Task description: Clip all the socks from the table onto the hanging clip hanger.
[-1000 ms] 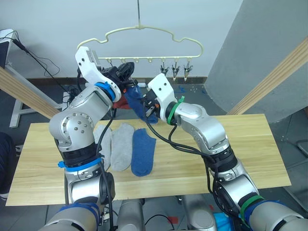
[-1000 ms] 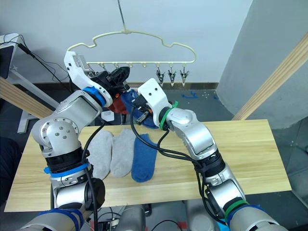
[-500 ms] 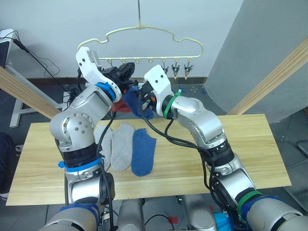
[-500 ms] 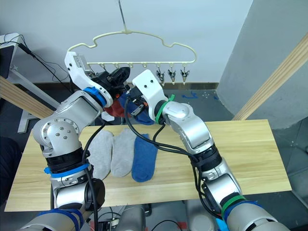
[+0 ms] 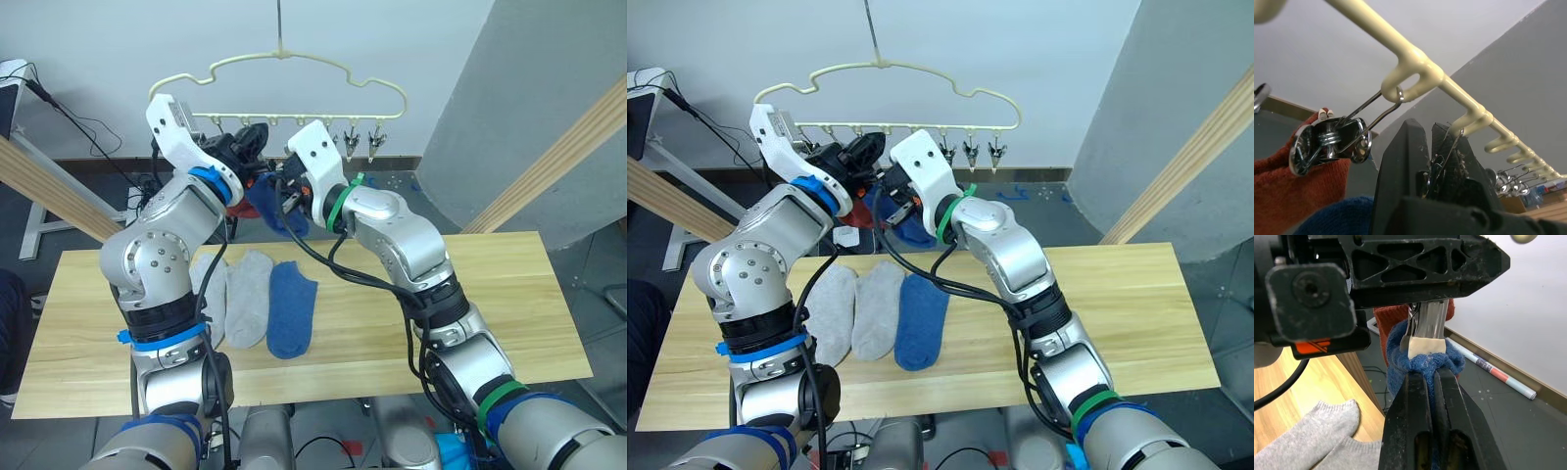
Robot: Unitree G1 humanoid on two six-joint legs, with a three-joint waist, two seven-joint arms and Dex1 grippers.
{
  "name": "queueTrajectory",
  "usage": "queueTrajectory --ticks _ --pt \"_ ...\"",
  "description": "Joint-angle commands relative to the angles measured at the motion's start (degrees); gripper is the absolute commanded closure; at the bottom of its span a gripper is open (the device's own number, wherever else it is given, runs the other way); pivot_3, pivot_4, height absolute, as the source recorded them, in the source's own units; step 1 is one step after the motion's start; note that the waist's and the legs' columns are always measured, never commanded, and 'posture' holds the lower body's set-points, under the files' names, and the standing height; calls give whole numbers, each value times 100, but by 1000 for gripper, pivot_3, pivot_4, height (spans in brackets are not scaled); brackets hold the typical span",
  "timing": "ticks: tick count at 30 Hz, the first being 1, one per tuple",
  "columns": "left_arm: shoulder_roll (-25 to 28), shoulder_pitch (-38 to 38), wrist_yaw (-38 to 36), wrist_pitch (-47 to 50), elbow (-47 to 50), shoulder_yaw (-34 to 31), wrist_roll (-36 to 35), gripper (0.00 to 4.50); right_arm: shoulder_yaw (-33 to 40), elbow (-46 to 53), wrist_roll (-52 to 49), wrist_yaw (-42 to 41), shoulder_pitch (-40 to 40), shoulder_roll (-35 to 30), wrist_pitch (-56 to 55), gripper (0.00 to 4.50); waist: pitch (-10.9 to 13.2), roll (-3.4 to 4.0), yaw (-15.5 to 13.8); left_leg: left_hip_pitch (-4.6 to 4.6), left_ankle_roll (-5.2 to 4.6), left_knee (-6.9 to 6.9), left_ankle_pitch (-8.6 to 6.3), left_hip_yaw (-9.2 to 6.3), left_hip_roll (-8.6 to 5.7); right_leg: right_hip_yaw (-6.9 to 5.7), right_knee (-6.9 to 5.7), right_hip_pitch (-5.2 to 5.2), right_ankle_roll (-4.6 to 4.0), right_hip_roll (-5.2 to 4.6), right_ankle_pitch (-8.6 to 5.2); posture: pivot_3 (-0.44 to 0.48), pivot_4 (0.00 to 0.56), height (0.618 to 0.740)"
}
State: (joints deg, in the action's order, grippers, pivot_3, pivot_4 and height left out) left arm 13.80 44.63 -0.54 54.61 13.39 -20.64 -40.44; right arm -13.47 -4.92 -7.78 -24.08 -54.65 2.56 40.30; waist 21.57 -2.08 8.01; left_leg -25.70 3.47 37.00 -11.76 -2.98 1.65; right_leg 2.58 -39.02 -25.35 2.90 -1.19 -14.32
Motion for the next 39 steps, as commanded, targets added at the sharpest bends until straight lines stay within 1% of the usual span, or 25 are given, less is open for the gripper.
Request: queueTrajectory --ticks 1,5,7,8,13,26,29,30,33,35,39 --pt "26 -37 -4 36 162 77 -77 4307 81 246 -86 6 -179 118 -195 4461 0 0 0 -1 0 0 0 0 0 0 1 0 0 0 0 -243 356 740" --pt "19 -34 -41 43 149 66 -126 4307 70 250 -76 7 -169 101 -196 4461 0 0 0 -1 0 0 0 -1 1 -1 0 0 0 0 0 -243 356 740" --pt "13 -35 -78 58 150 66 -169 3605 60 274 -68 1 -148 79 -187 4500 0 0 0 -1 0 0 0 -1 1 -1 0 0 0 0 0 -245 356 740" --pt "12 -36 -84 62 151 67 -175 3476 57 281 -67 0 -143 73 -184 4500 0 0 0 -1 0 0 0 -1 0 -1 0 0 0 0 0 -245 356 740" --pt "44 -85 -66 47 200 134 -105 1940 46 322 -84 -4 -114 58 -154 4500 0 0 0 -1 0 0 0 0 0 0 1 0 0 0 0 -247 358 740" --pt "145 -173 -148 -6 305 251 -53 1940 -13 465 -111 -94 -4 -39 -36 4500 0 0 0 -1 0 0 0 -1 0 -1 0 0 0 0 0 -241 358 740" --pt "292 -321 -281 13 528 382 -36 1922 -84 537 -74 -110 92 -75 39 3771 0 0 2 -1 0 -1 0 -1 0 -1 0 0 0 0 0 -241 358 740" --pt "422 -409 -393 20 659 463 -18 1922 -106 574 -55 -107 133 -96 68 3503 0 0 -1 -1 0 -1 0 -1 1 -1 1 -1 0 0 0 -235 358 740" --pt "637 -629 -524 76 947 530 -44 1922 -138 673 -60 -133 222 -161 149 2540 0 0 1 -1 0 -2 0 0 1 2 0 -2 0 0 0 -226 358 740" --pt "787 -759 -633 67 1109 622 -10 1922 -151 732 -76 -158 273 -203 178 2540 0 0 -3 -1 0 -2 0 -1 2 1 0 -2 0 1 0 -211 355 740" --pt "1109 -1173 -771 158 1587 552 -97 1922 -202 915 -127 -242 397 -298 323 2540 -1 -2 -9 -1 0 0 0 -2 1 0 -2 -2 0 0 0 -196 350 740"
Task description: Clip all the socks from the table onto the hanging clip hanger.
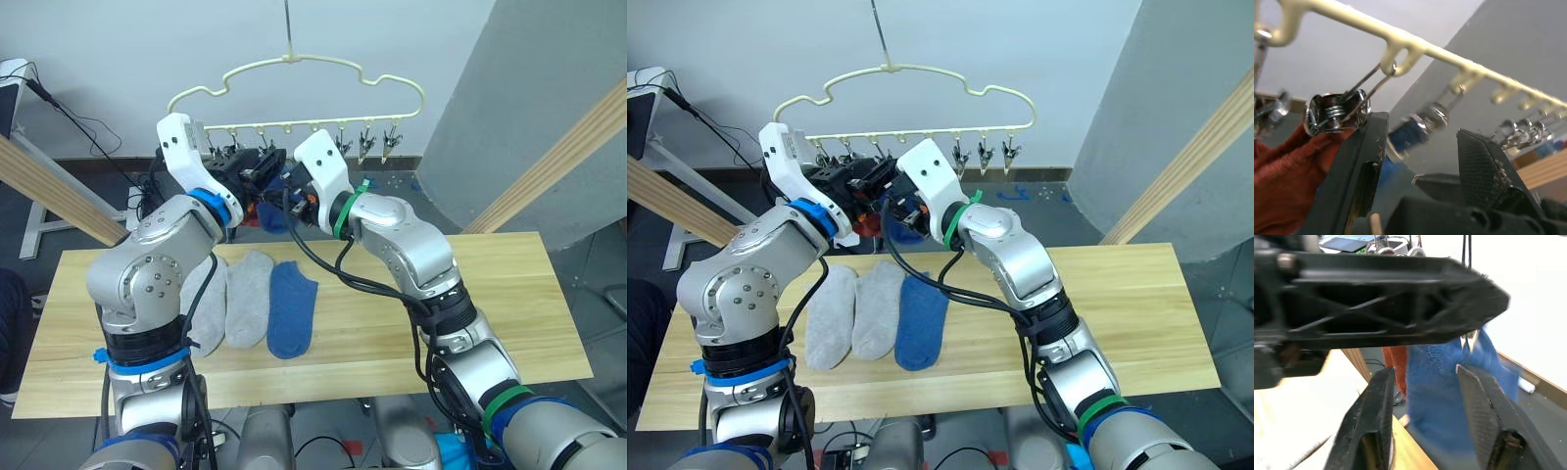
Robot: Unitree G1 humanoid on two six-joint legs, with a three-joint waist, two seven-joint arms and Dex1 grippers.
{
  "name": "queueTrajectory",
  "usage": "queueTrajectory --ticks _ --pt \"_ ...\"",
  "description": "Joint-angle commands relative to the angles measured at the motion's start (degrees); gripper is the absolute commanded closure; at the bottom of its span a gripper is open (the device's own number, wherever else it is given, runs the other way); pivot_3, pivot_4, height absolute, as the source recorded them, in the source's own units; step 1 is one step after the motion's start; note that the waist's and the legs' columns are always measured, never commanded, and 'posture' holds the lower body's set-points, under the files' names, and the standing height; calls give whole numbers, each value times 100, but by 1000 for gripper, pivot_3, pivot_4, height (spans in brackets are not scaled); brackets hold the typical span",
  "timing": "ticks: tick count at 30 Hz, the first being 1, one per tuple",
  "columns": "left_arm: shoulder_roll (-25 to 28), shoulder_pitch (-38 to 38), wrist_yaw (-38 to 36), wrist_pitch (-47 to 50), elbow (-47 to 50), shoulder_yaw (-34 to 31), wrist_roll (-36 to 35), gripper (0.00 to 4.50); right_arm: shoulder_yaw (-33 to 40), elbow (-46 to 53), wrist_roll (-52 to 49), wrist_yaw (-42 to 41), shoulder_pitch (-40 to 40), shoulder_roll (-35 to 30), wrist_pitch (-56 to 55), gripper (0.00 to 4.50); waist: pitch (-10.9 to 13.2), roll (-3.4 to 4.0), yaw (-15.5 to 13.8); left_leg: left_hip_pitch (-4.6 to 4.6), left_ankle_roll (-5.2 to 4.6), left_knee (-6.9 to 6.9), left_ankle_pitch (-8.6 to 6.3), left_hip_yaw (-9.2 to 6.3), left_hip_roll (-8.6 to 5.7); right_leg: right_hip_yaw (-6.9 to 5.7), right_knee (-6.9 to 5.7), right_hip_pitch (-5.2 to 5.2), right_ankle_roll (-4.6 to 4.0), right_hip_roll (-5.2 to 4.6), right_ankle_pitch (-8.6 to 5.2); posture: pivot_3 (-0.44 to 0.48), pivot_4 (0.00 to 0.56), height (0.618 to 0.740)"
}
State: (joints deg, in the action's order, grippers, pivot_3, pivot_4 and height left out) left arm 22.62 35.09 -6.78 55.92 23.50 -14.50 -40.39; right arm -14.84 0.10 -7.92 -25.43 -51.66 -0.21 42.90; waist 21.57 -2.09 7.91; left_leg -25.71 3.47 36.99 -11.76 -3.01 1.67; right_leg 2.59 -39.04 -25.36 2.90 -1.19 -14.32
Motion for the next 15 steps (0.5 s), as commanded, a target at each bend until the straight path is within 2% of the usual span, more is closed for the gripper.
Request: queueTrajectory --ticks 1,13,15 --pt "300 -320 -157 48 675 -111 -119 1922 -70 471 -127 -124 123 -36 120 2540 -1 -1 -5 0 0 -1 0 0 0 0 1 0 0 0 0 -196 350 740" --pt "460 -1006 -162 22 1360 -194 -176 1922 -33 1550 -446 -437 721 -623 754 2540 -2 -3 -144 0 0 0 0 -3 0 -3 0 0 0 1 0 -164 333 740" --pt "603 -1238 -314 -76 1580 -232 -168 1922 113 2222 -684 -580 1147 -938 1032 2540 -6 -4 -170 0 0 0 0 -4 0 -3 0 0 0 1 0 -165 329 740"
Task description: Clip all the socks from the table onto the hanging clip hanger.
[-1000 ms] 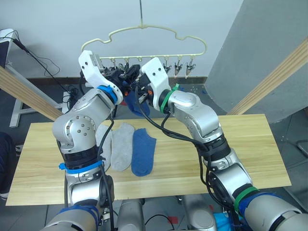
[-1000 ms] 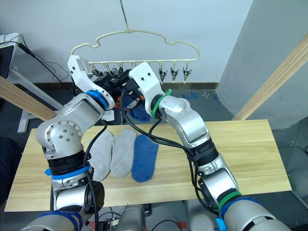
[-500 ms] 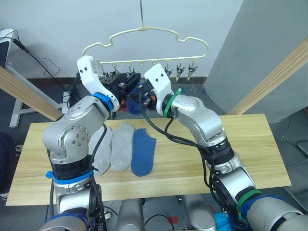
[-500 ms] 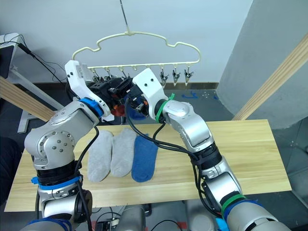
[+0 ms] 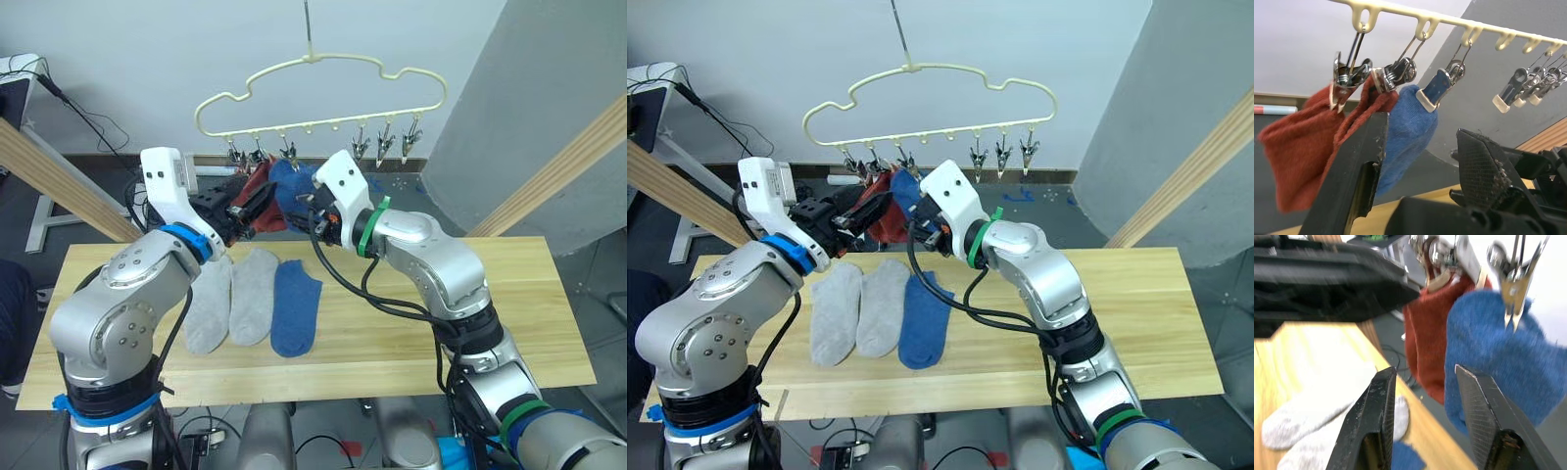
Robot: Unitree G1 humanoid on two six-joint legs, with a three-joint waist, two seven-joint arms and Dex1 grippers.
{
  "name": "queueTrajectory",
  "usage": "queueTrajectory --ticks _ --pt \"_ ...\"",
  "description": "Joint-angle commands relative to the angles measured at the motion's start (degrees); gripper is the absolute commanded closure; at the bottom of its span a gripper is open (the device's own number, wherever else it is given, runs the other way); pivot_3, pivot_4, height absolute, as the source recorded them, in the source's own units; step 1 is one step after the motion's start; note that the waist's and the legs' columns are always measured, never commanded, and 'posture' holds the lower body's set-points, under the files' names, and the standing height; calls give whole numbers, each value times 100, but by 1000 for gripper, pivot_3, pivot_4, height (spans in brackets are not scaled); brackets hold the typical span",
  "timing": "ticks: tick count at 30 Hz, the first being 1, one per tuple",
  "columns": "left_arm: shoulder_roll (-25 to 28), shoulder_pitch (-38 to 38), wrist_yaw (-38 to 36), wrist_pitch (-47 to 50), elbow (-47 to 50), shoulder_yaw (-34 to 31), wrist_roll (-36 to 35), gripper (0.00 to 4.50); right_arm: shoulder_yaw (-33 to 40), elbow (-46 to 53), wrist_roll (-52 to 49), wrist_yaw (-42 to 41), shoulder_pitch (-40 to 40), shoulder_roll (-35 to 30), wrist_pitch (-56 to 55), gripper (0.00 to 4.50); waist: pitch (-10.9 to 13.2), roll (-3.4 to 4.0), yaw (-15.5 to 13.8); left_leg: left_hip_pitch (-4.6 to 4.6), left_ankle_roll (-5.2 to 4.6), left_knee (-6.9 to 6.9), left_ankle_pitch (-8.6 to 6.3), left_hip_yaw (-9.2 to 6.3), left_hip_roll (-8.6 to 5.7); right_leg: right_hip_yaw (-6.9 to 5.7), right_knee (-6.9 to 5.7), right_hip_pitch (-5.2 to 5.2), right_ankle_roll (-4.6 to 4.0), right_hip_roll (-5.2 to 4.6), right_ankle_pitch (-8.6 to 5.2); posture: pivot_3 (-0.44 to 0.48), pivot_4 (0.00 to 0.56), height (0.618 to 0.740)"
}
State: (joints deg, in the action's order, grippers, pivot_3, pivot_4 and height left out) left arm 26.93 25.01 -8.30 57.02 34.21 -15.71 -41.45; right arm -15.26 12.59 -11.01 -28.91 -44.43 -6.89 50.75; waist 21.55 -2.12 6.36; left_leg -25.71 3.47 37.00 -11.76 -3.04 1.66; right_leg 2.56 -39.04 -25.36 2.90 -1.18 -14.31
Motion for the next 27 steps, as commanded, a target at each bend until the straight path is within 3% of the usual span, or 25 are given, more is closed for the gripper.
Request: queueTrajectory --ticks 1,12,21,23,27 --pt "229 -328 -224 -233 600 -119 -49 1922 237 1280 -503 -300 623 -424 355 2540 -4 -1 -26 0 0 -1 0 -1 1 -1 2 1 0 0 0 -167 326 740" --pt "454 -1475 -495 -1380 956 -49 827 1922 1100 2781 -1496 -387 1244 -1386 1106 2540 -22 -5 -74 5 10 2 10 -3 4 0 -1 3 -5 8 3 -184 302 740" --pt "458 -2511 -730 -2086 1182 -397 1164 1922 1488 3341 -1839 91 1717 -1569 1359 2540 -69 -12 -88 3 10 1 10 -1 1 1 3 3 -6 2 3 -176 288 740" --pt "497 -2661 -855 -2076 1231 -439 1083 1922 1450 3348 -1725 238 1802 -1544 1171 2540 -100 -12 -88 3 8 4 12 2 1 4 3 3 -6 3 3 -170 281 740" --pt "798 -2858 -1526 -1583 1070 -1363 -536 1922 1354 3547 -1702 894 2297 -1117 1372 2540 -236 -21 -113 4 6 -2 14 -2 7 -3 1 2 -6 8 3 -129 240 740"
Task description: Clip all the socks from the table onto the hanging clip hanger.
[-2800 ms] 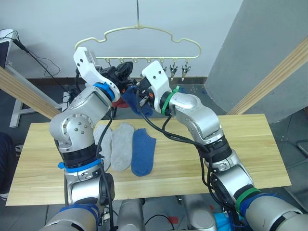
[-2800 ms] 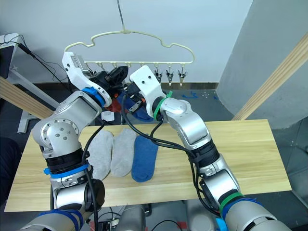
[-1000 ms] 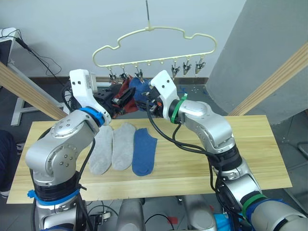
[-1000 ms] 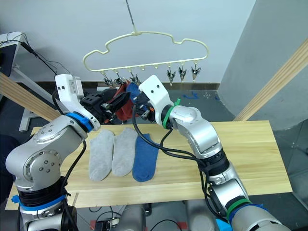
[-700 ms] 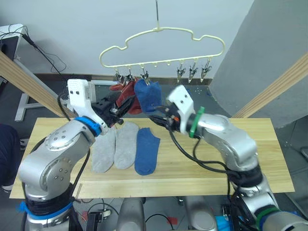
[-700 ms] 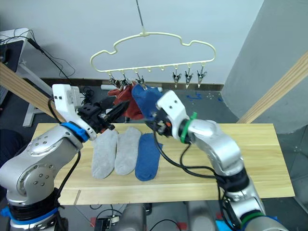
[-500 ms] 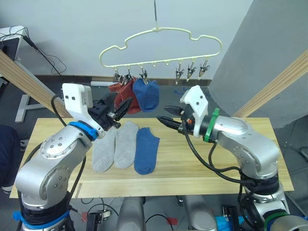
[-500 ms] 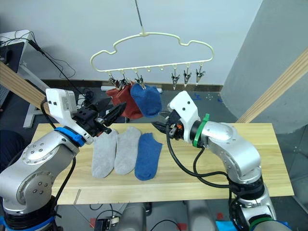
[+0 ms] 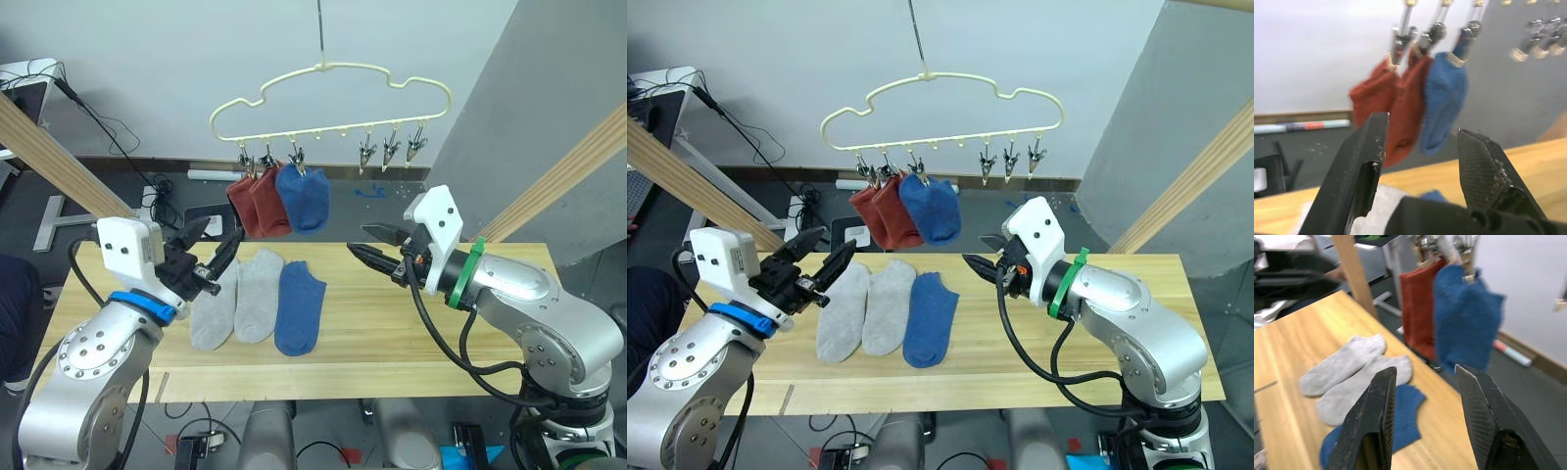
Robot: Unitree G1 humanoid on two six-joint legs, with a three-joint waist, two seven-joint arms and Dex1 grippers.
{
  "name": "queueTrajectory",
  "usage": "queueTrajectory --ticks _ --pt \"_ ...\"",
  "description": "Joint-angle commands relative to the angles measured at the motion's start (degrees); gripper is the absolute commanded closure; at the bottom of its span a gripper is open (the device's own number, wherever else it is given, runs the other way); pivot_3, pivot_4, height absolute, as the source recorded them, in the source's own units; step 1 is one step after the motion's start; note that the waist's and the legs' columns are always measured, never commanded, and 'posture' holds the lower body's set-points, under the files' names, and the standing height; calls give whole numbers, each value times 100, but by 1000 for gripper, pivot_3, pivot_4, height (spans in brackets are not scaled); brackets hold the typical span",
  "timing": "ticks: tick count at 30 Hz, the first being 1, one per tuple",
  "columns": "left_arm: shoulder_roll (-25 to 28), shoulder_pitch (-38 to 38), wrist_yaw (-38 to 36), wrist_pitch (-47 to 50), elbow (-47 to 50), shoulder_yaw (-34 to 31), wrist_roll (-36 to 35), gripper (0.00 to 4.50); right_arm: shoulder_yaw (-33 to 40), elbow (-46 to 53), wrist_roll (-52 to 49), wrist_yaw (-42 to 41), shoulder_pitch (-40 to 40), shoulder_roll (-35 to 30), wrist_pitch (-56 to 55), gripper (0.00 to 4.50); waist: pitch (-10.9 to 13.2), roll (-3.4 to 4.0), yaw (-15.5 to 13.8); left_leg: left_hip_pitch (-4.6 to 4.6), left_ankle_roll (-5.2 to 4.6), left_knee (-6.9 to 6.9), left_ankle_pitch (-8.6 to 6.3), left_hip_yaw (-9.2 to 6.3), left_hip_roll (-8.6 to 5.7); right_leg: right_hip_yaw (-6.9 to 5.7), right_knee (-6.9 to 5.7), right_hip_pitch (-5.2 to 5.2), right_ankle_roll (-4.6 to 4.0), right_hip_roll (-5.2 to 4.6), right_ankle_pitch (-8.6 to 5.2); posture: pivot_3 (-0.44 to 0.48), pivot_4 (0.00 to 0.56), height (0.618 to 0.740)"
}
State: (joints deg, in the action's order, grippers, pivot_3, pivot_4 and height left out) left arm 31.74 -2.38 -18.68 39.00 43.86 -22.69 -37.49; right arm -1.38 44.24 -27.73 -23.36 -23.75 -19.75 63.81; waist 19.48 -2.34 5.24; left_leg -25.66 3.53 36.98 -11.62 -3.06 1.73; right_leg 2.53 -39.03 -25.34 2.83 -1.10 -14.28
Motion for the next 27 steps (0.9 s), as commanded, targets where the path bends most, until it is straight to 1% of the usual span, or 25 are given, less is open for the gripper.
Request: queueTrajectory --ticks 1,2,4,8,10,12,14,17,18,21,24,27 --pt "446 -140 -602 265 119 -677 -1025 1922 -5 402 -69 323 290 143 40 2540 -56 4 -2 1 0 -1 0 -2 5 -2 -1 0 -1 4 0 -125 234 740" --pt "564 -124 -712 300 62 -772 -1214 1922 -40 405 -65 338 304 112 25 2540 -82 11 -7 1 1 -1 0 -3 4 -2 -2 -1 -1 5 0 -125 234 740" --pt "813 -66 -895 281 -56 -883 -1358 1922 -42 332 -82 410 260 134 36 2540 -119 5 -12 7 3 3 2 5 -3 6 1 5 -1 -1 0 -119 229 740" --pt "1296 12 -1298 252 -120 -808 -1457 1922 -28 128 -79 597 94 205 68 2540 -208 -6 -12 18 -6 4 13 9 -3 7 3 12 -9 1 6 -110 226 740" --pt "1425 101 -1378 243 -166 -775 -1521 1922 -25 72 -74 673 44 241 77 2540 -228 -4 -16 28 -9 1 15 8 0 6 1 20 -14 5 9 -110 226 740" --pt "1574 372 -1398 318 -224 -701 -1711 1922 54 -29 -86 750 -51 269 128 2540 -232 -6 -18 42 -14 -2 18 11 2 7 0 28 -14 6 9 -110 227 740" --pt "1831 627 -1640 399 -305 -662 -1945 1922 76 -136 -75 981 -236 463 297 2540 -235 -10 -20 46 -17 -2 20 11 3 7 -1 31 -14 7 9 -115 231 740" --pt "2091 1041 -1713 566 -503 -658 -2352 1922 -40 -101 -62 1202 -383 672 435 2540 -235 -9 -16 48 -20 -2 22 15 6 10 -2 29 -16 10 11 -118 237 740" --pt "2150 1134 -1759 577 -567 -679 -2422 1922 -51 -68 -82 1237 -387 697 483 2540 -235 -9 -16 47 -20 -3 22 15 6 9 -2 29 -16 10 11 -122 241 740" --pt "2280 1255 -1929 494 -696 -670 -2341 1922 -6 -20 -139 1292 -406 738 620 2540 -234 -9 -16 47 -20 -9 21 16 7 9 0 28 -23 9 15 -130 250 740" --pt "2337 1271 -2044 468 -822 -615 -2245 1922 19 13 -149 1417 -470 869 759 2540 -234 -8 -12 46 -21 -17 21 19 6 13 1 24 -26 8 16 -136 260 740" --pt "2317 1379 -2050 492 -909 -586 -2331 1922 44 17 -123 1542 -538 978 909 2540 -233 -7 -13 46 -20 -19 21 18 7 11 0 21 -25 9 14 -138 264 740"
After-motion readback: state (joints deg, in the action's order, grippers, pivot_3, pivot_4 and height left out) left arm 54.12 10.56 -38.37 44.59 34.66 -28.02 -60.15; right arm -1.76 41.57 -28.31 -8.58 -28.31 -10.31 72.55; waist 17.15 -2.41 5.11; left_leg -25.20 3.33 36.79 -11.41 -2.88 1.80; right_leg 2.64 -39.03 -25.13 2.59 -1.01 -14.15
